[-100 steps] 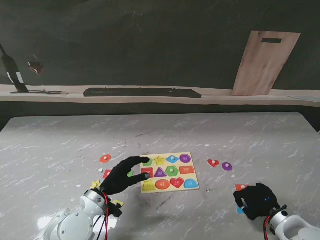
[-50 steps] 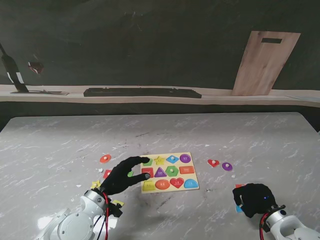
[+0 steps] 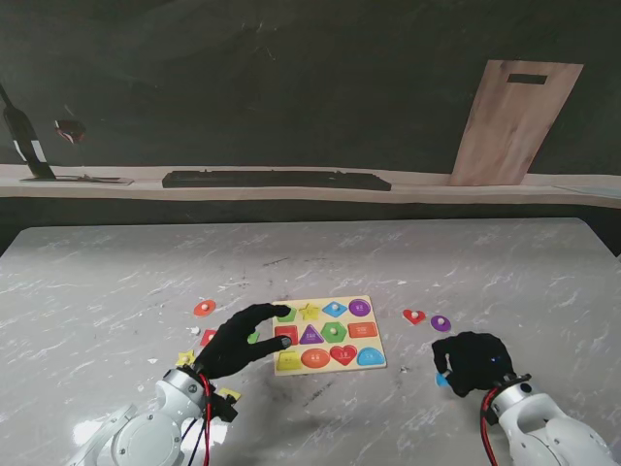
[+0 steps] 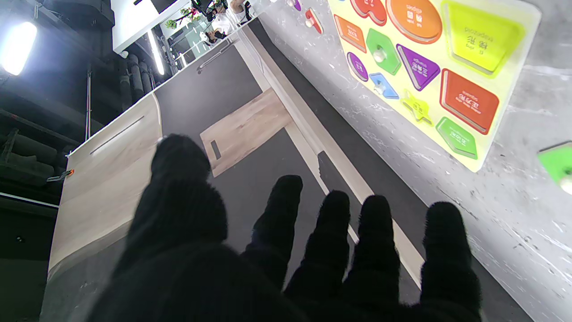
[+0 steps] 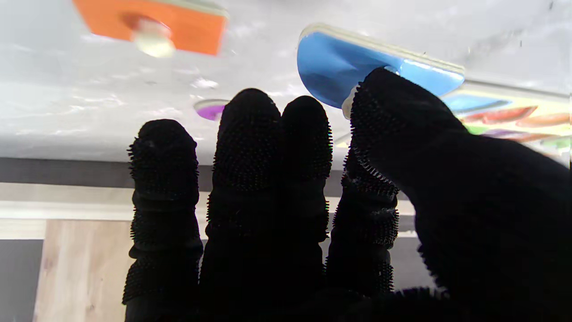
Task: Fit puzzle pieces into a puzzle board
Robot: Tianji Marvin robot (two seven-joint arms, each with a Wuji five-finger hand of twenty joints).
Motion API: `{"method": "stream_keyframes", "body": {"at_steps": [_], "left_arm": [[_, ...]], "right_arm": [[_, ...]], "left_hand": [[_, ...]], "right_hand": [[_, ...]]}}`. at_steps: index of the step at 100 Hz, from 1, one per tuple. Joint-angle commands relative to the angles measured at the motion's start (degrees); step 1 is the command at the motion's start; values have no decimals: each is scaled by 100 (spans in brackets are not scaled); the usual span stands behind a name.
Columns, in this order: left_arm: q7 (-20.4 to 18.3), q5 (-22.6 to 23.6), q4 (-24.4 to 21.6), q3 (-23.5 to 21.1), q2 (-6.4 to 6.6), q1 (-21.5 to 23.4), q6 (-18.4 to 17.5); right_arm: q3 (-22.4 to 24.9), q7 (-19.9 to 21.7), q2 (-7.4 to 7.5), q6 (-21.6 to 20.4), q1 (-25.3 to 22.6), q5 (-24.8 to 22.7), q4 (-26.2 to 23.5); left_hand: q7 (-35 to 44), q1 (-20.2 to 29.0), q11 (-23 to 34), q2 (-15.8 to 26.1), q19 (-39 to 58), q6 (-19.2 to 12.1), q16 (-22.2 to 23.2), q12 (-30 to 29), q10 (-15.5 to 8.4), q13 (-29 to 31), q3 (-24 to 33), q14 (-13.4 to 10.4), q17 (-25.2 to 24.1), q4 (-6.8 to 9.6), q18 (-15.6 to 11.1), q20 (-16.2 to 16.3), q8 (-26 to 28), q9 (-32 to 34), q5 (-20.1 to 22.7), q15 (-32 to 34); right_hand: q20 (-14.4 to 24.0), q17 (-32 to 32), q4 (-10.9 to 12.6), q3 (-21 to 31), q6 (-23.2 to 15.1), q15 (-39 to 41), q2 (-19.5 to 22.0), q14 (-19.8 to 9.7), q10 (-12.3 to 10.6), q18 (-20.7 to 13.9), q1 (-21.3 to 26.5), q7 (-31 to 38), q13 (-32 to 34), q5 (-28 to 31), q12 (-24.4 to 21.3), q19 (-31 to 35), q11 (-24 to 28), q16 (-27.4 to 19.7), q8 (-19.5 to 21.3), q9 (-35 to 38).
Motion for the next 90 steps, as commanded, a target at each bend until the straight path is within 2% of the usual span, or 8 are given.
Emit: {"method": "stream_keyframes", "body": {"at_steps": [1,13,47,80,90], "left_arm": [[-4,-39,-45,-8,-10,36,-18],[2,-36,-59,-31,-9,55,-49],[-23,-62,-80,-67,-3,90,-73],[-300,-103,-58,-119,63,90,-170],[-450,-134,-15,-133,100,57,-310]], "right_arm": [[-164,49,-85,3,221,5,-61],[-618,175,-87,229,646,111,79],[-2031,604,-98,568,1930,596,801],[-2759,796,-121,844,2441,776,1035],[-2879,798,-127,938,2502,788,1078]], "left_hand": [[-105,85,-98,147,-48,-135,-90,-60,-16,-83,-218,-55,-92,186,-474,67,-86,-2,118,-130],[-106,83,-100,148,-44,-136,-90,-61,-13,-85,-219,-54,-85,186,-470,69,-86,0,122,-131],[-115,82,-105,134,-45,-143,-88,-62,-16,-75,-220,-57,-86,185,-461,68,-88,2,112,-128],[-171,-27,-176,-117,-93,-142,-128,-84,-38,-127,-252,-104,-103,203,-498,45,-94,-92,-12,-211],[-262,-108,-272,-293,-186,-207,-200,-128,-87,-147,-217,-161,-101,235,-546,4,-113,-192,-212,-335]], "right_hand": [[-69,125,155,230,83,165,-107,-69,486,160,139,244,237,319,-54,198,115,-14,22,374],[-78,126,244,177,148,216,-6,-41,530,224,143,204,230,307,-61,248,135,-4,40,368],[-100,109,272,109,190,201,71,-2,564,301,167,178,234,286,-41,299,156,-27,74,318],[-116,126,284,101,240,258,62,27,594,349,179,166,232,291,-42,355,176,-16,75,327],[-119,137,290,109,289,292,51,43,621,381,189,169,234,311,-43,380,187,-9,71,338]]}}
